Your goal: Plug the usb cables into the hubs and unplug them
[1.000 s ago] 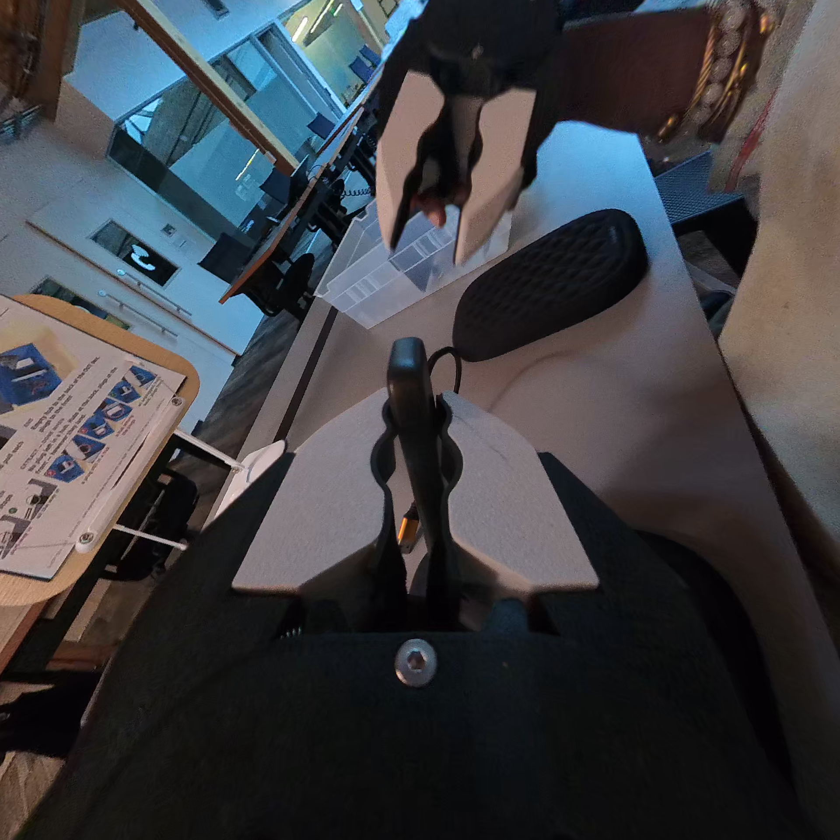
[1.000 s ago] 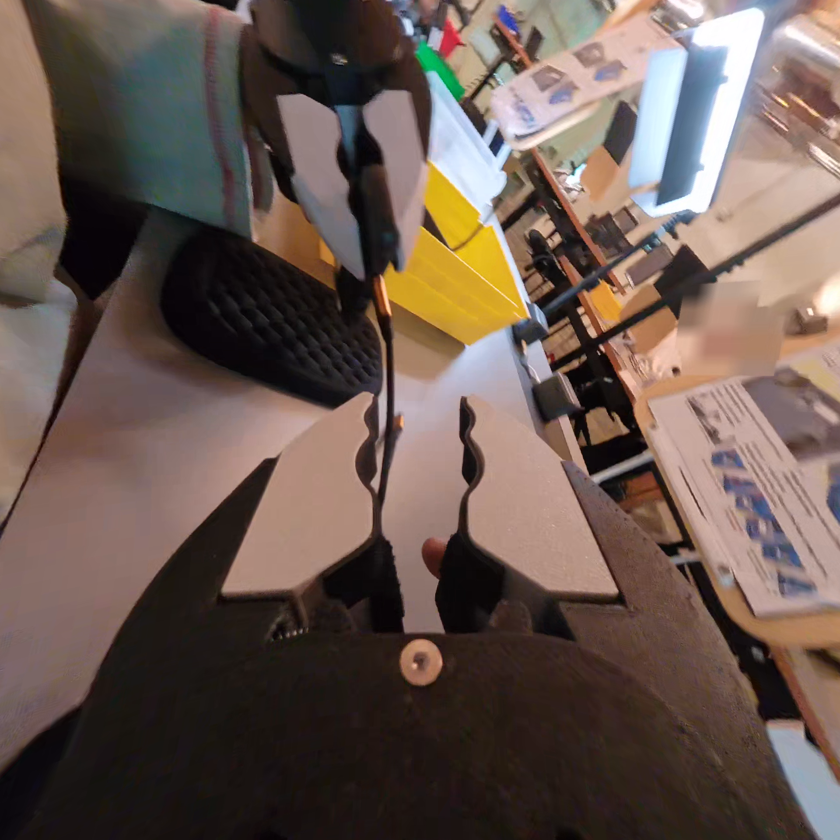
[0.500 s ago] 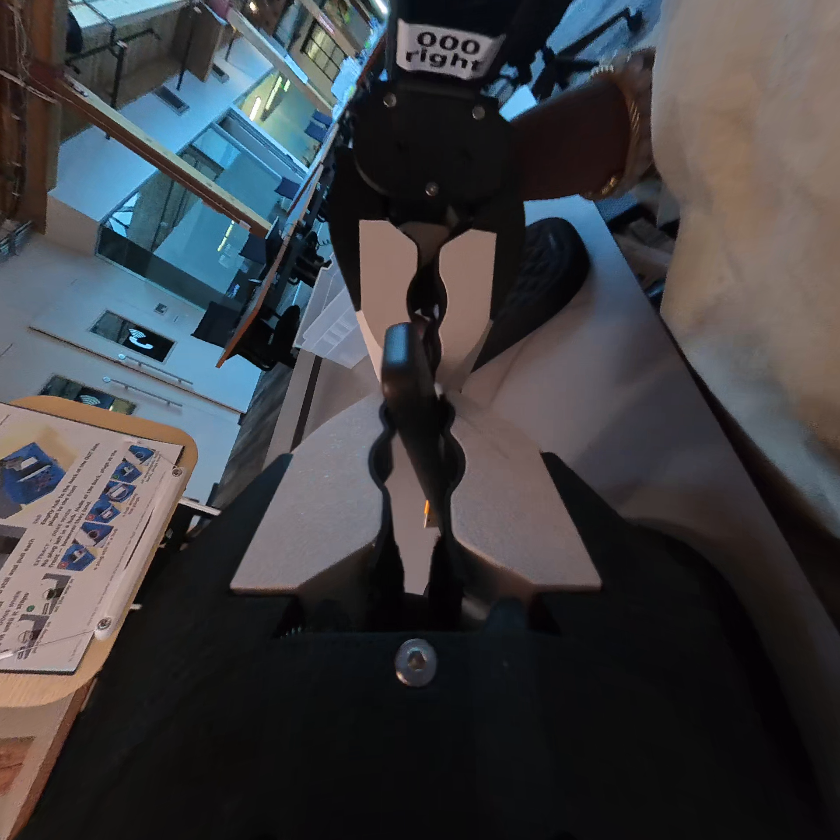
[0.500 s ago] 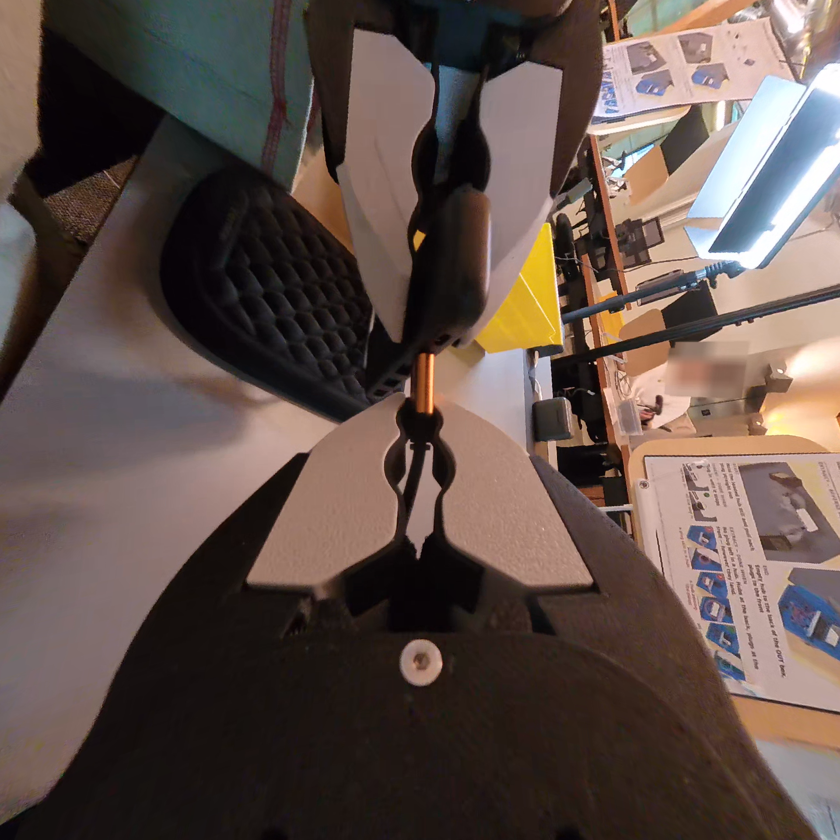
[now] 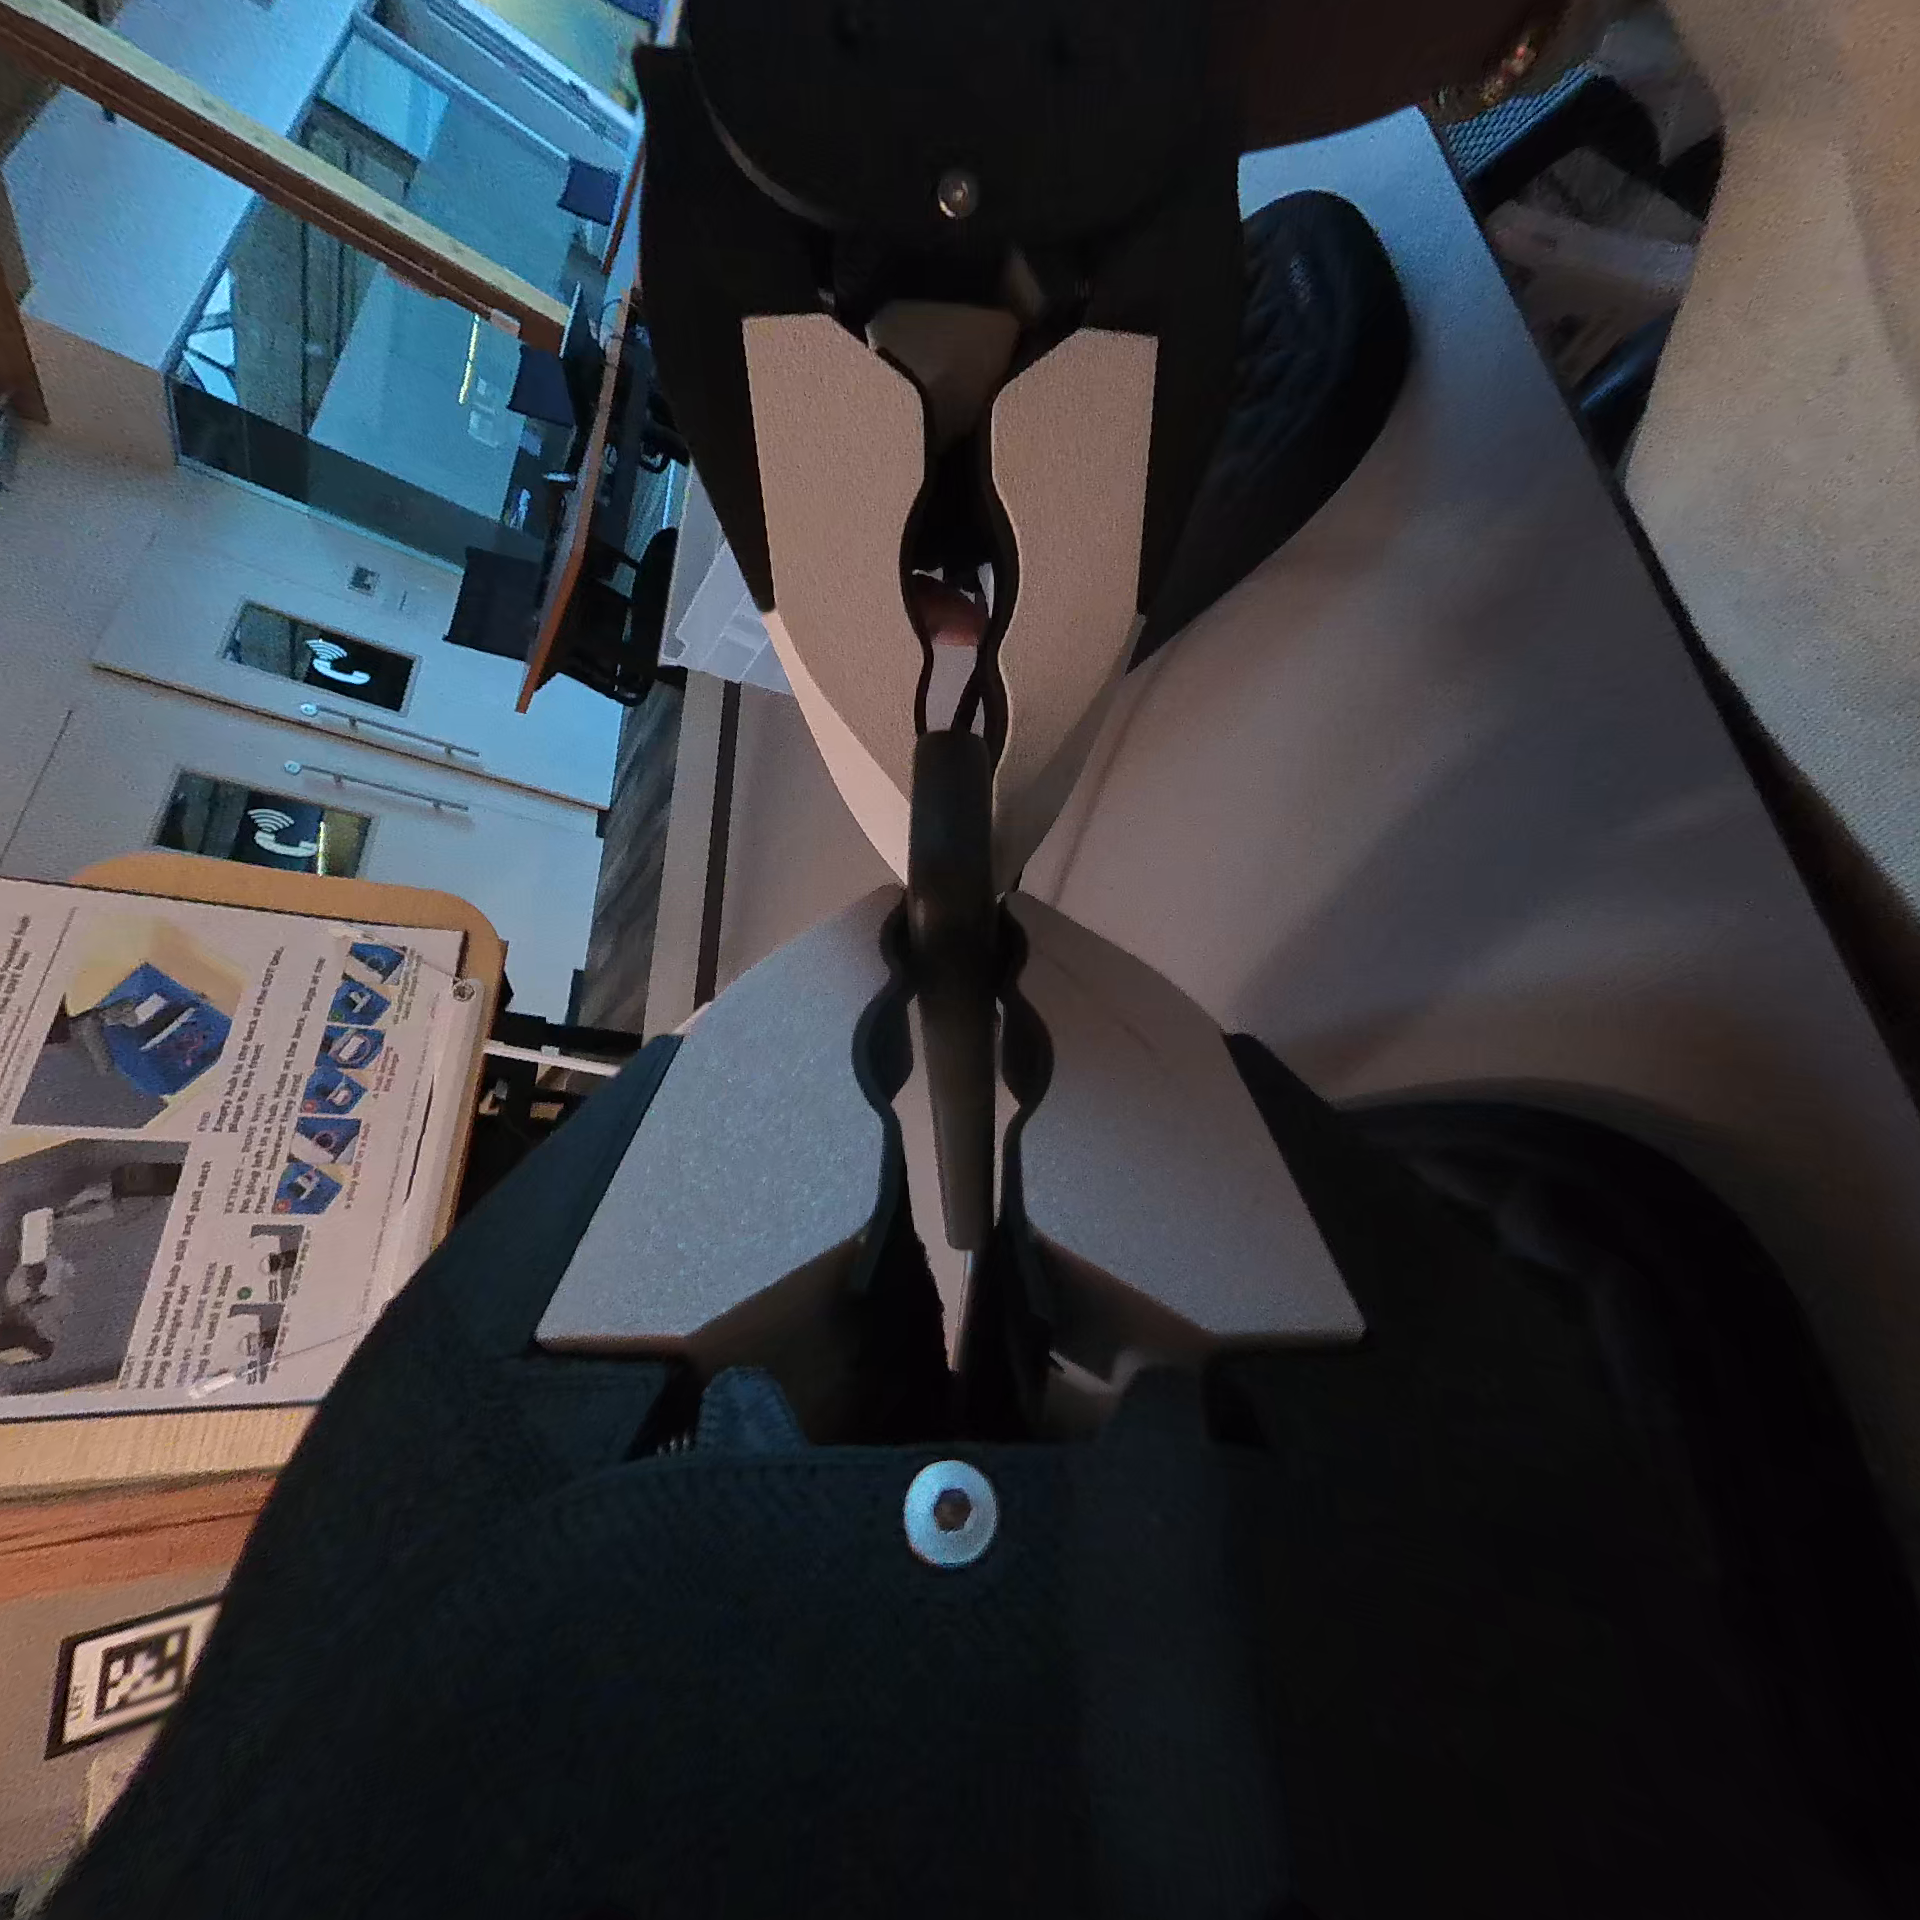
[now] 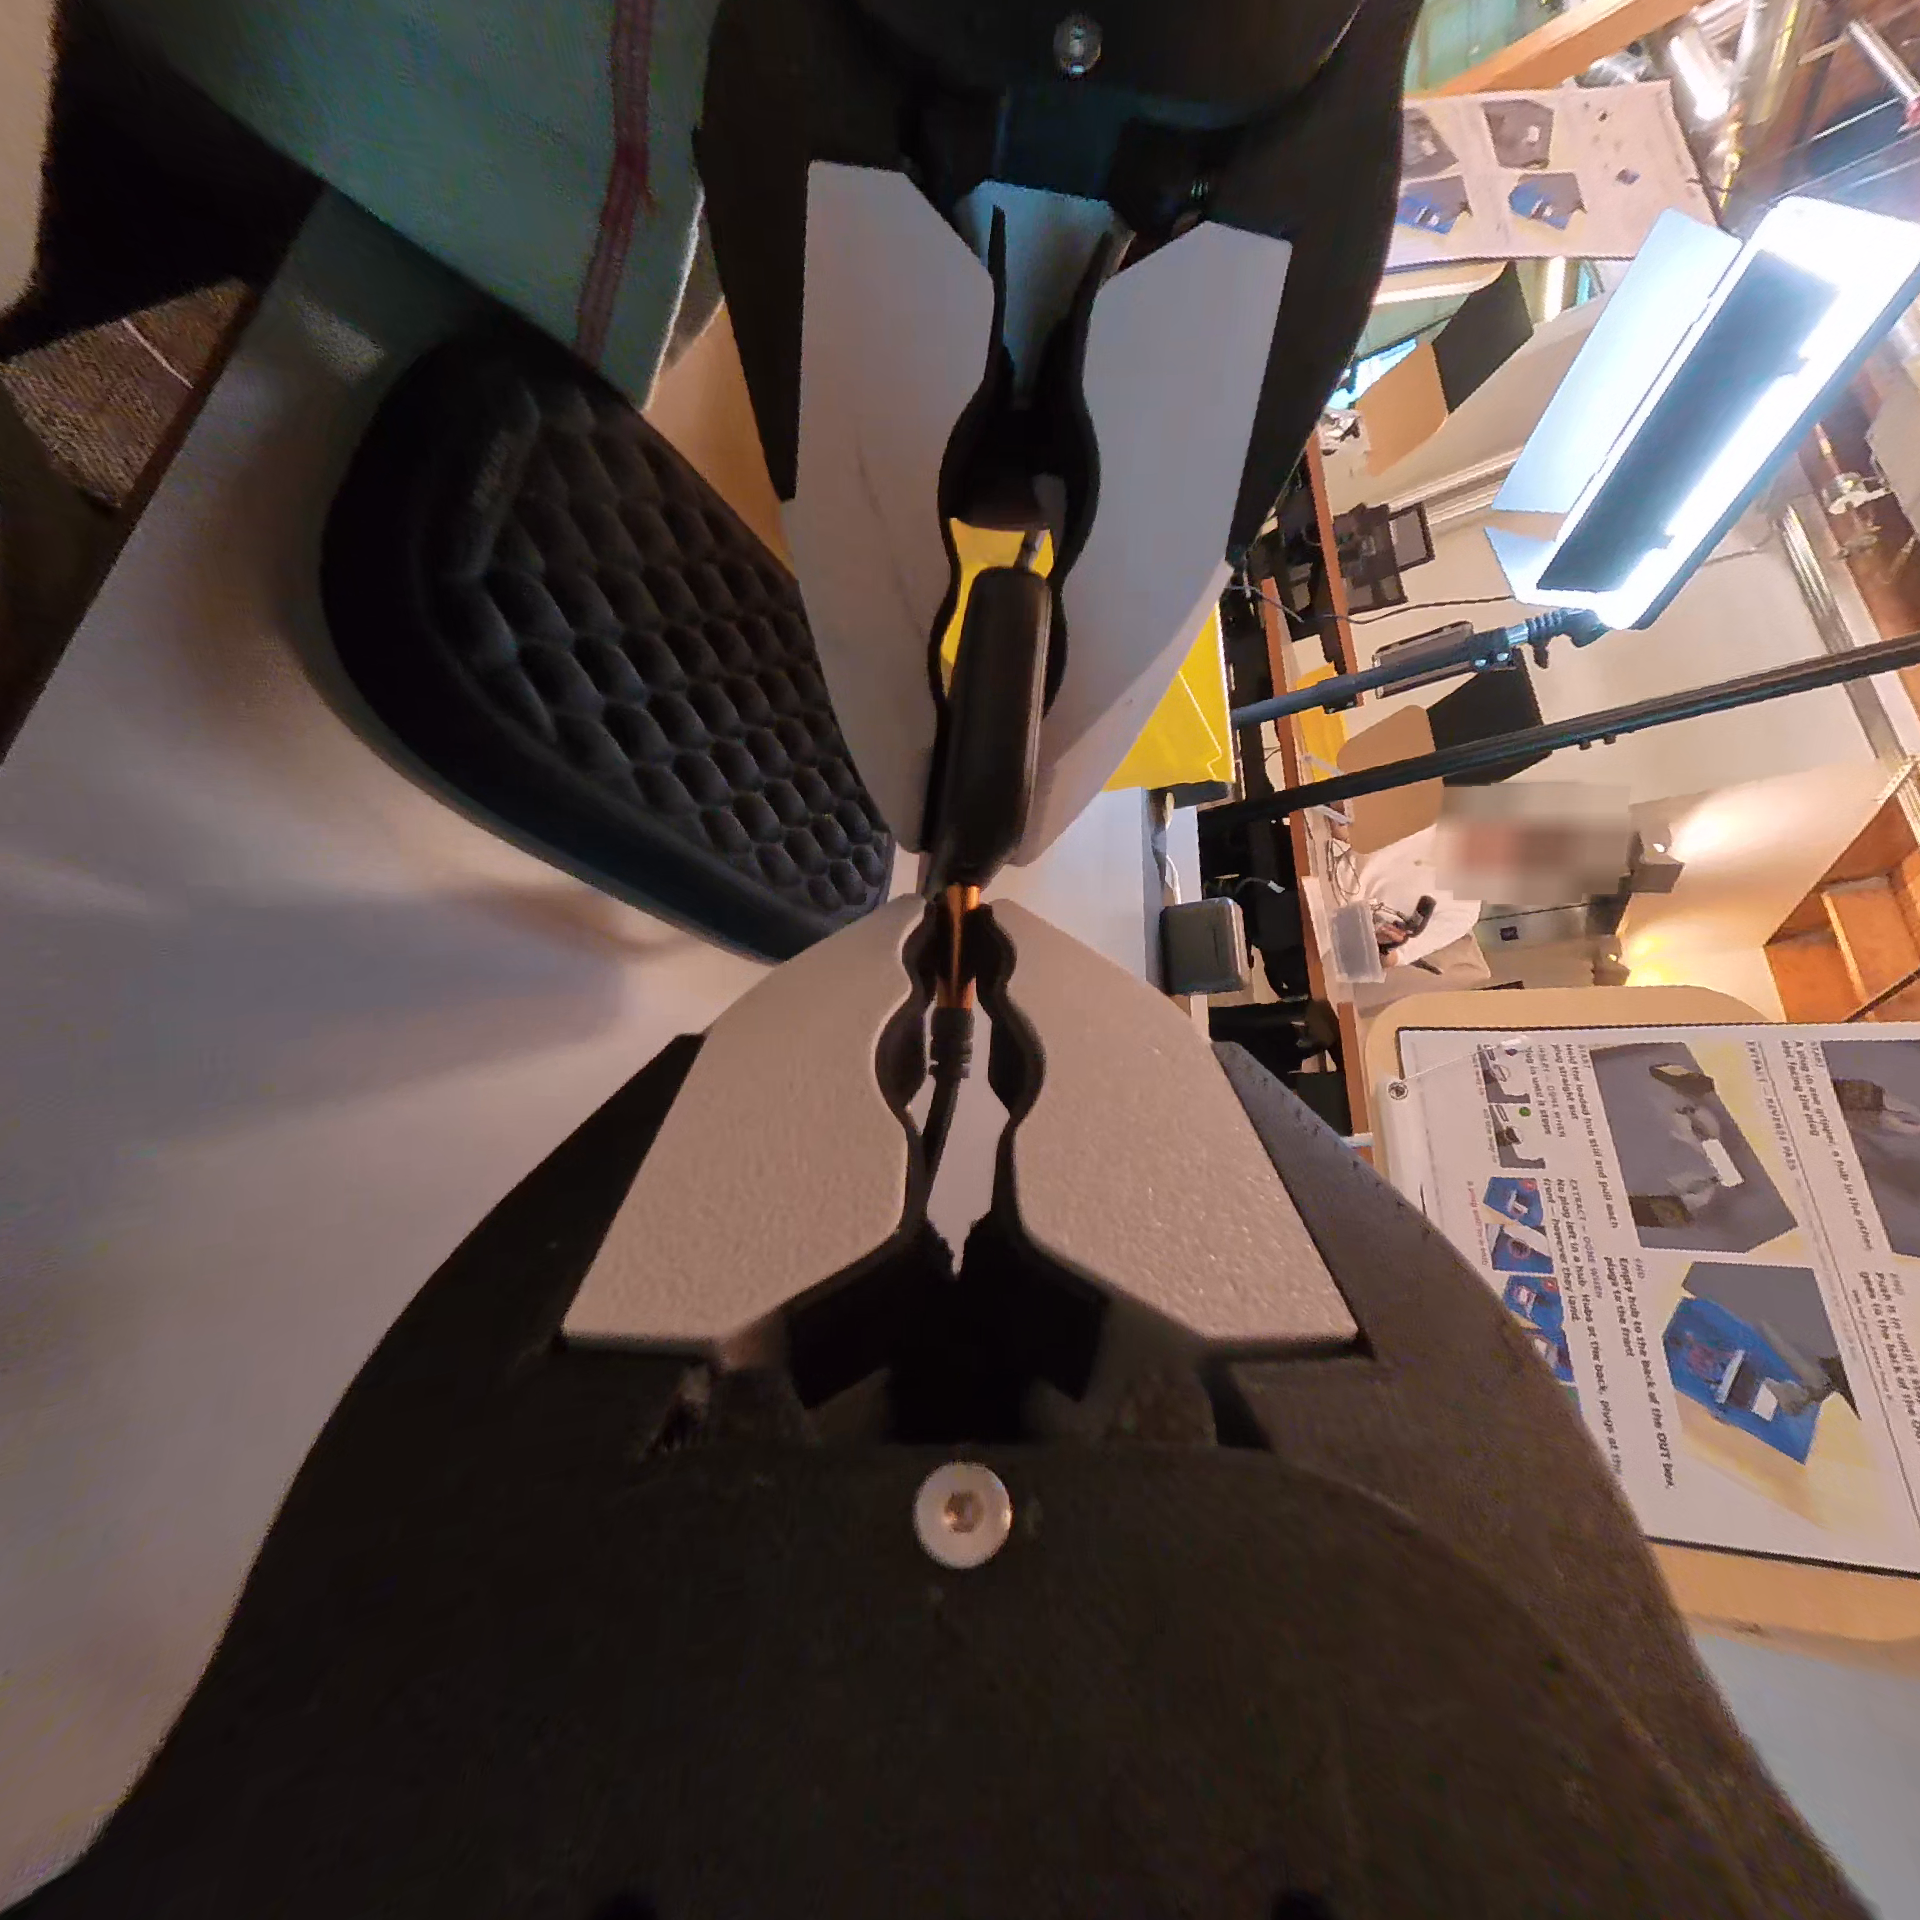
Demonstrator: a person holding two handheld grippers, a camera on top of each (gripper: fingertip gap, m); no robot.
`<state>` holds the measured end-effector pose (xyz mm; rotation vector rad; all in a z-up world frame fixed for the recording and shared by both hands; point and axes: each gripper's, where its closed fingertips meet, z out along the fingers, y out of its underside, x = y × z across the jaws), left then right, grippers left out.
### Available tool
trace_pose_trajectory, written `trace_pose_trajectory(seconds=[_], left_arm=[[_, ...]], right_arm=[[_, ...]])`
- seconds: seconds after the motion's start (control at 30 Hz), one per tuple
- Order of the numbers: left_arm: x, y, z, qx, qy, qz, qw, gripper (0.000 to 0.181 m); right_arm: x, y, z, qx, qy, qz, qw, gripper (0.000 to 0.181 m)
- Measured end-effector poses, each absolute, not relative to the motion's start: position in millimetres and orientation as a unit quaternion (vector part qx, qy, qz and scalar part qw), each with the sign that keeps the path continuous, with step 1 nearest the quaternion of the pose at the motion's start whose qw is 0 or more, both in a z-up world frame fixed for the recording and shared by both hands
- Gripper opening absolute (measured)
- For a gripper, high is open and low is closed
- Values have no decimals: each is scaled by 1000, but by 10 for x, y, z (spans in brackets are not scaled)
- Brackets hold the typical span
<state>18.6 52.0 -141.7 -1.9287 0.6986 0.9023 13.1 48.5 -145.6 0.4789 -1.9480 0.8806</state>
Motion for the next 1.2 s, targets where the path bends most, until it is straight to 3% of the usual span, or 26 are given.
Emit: trace_pose_trajectory(seconds=[0.47,0.57,0.6,0.67,0.77,0.93,1.2], left_arm=[[146,485,-1445,-805,271,384,362,13],[-218,-56,-1258,-820,176,446,314,13],[-215,-193,-1147,-810,157,438,357,13],[-12,-189,-889,-770,157,396,474,13],[50,-21,-767,-741,171,418,497,12],[-118,32,-1062,-778,183,444,405,13],[-80,63,-1069,-775,189,431,422,13]], right_arm=[[124,510,-1467,151,-817,384,403,6],[-392,1666,-1790,27,-875,114,470,7],[-365,1773,-1768,11,-868,179,463,7],[-118,1596,-1202,6,-791,404,460,6],[81,1705,-372,14,-656,534,533,6],[70,2327,229,-51,-567,571,591,6],[432,3294,1173,-108,-424,573,693,6]])
